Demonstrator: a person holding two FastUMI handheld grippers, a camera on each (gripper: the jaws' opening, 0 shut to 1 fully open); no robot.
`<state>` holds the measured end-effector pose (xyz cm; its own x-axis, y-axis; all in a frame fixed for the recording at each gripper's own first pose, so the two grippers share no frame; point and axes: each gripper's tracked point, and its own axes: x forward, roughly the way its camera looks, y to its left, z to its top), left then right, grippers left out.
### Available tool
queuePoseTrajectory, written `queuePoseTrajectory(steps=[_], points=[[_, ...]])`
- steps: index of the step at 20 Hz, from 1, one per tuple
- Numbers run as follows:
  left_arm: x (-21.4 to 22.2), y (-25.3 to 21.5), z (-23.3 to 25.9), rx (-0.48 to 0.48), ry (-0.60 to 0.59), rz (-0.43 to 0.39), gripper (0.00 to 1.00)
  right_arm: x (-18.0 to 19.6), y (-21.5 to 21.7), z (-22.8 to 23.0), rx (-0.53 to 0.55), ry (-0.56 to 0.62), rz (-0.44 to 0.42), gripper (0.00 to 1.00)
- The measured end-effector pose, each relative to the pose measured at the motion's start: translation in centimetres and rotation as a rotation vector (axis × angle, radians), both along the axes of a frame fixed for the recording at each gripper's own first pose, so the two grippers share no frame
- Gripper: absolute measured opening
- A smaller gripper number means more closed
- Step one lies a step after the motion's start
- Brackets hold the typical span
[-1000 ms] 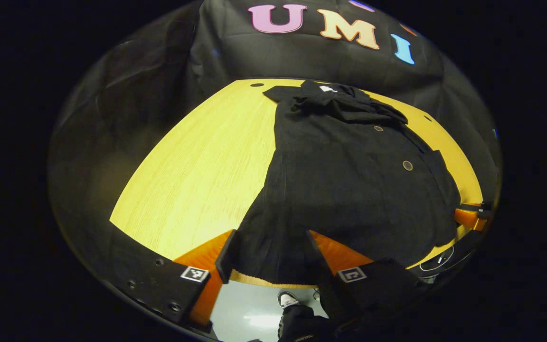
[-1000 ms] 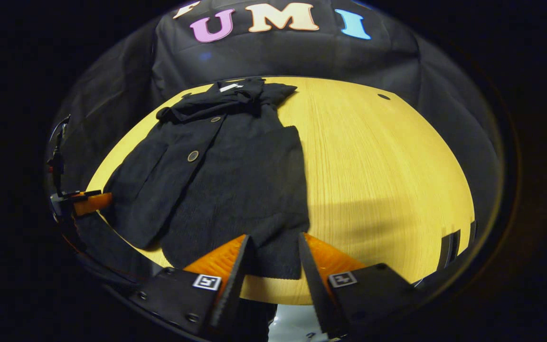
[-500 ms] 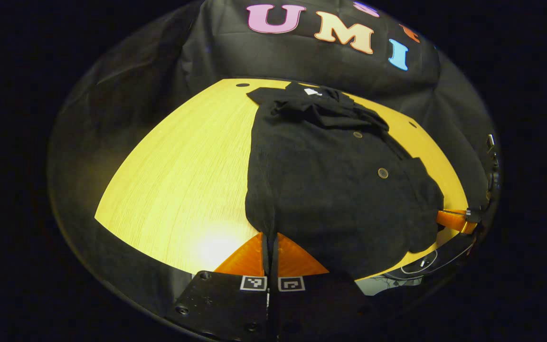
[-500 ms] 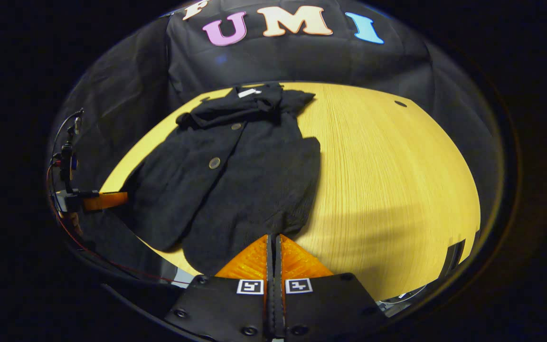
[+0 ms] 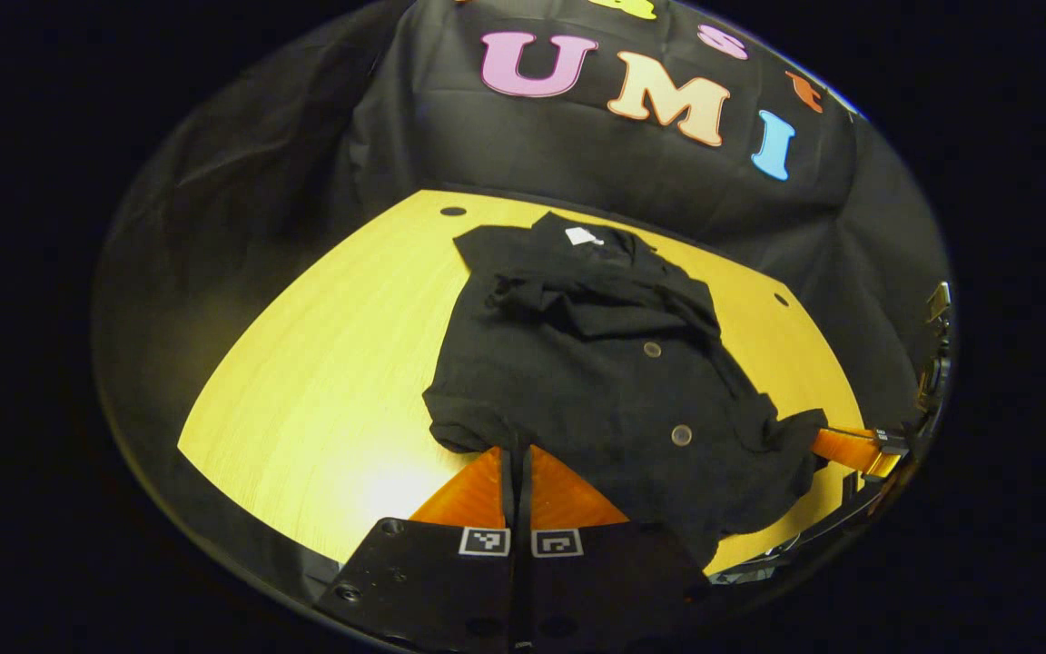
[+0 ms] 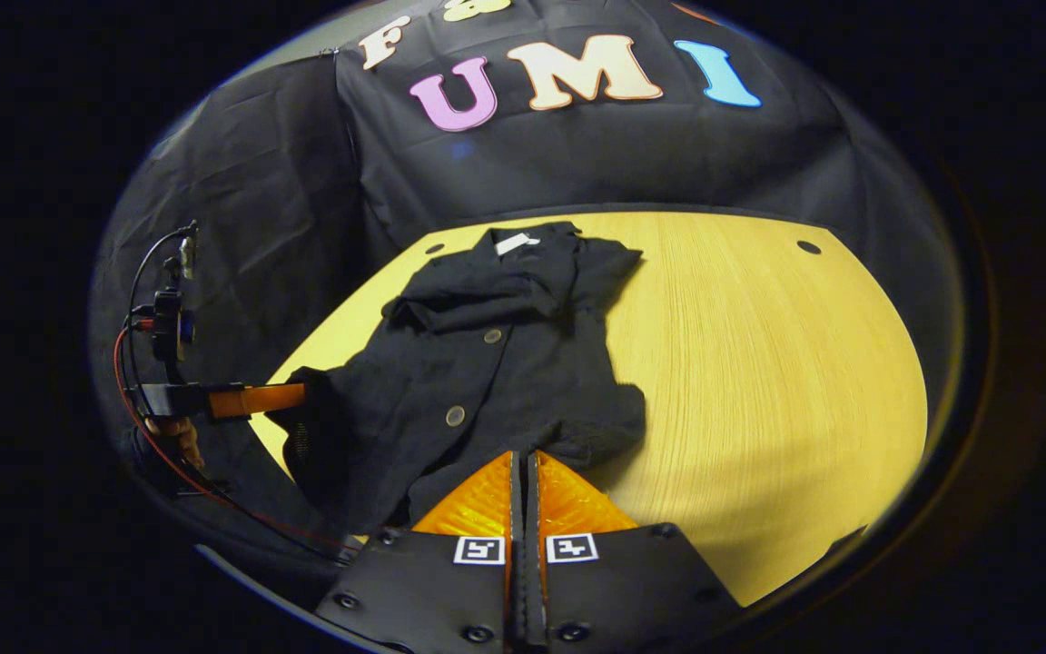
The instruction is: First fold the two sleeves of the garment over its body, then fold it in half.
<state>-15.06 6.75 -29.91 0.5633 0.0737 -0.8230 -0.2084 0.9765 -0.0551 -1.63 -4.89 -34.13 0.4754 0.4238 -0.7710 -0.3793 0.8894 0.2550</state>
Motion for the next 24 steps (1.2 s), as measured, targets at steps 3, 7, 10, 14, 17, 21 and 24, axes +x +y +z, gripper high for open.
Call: queuePoseTrajectory(steps=[3, 7, 10, 14, 17, 21, 24], points=[[3.1, -0.2, 1.7, 0.013, -0.055, 0.004, 0.00, 2.5, 0.6, 1.9, 0.040, -0.036, 0.023, 0.02], [7.1, -0.2, 3.9, -0.015, -0.121, 0.005, 0.00, 5.9, 1.7, 4.5, 0.079, -0.073, 0.016, 0.02], [10.2, -0.2, 5.0, -0.051, -0.151, -0.008, 0.00, 8.7, 2.4, 6.1, 0.085, -0.108, -0.013, 0.00], [14.3, 1.0, 6.1, -0.067, -0.199, -0.031, 0.00, 12.6, 3.9, 8.0, 0.101, -0.144, -0.048, 0.02], [16.8, 2.2, 6.4, -0.068, -0.218, -0.042, 0.00, 15.6, 5.0, 8.9, 0.103, -0.173, -0.063, 0.02], [20.2, 3.7, 6.7, -0.073, -0.253, -0.041, 0.00, 19.2, 5.9, 9.8, 0.102, -0.212, -0.085, 0.02], [22.8, 4.7, 6.7, -0.075, -0.280, -0.041, 0.00, 21.6, 6.3, 10.2, 0.092, -0.236, -0.105, 0.02]])
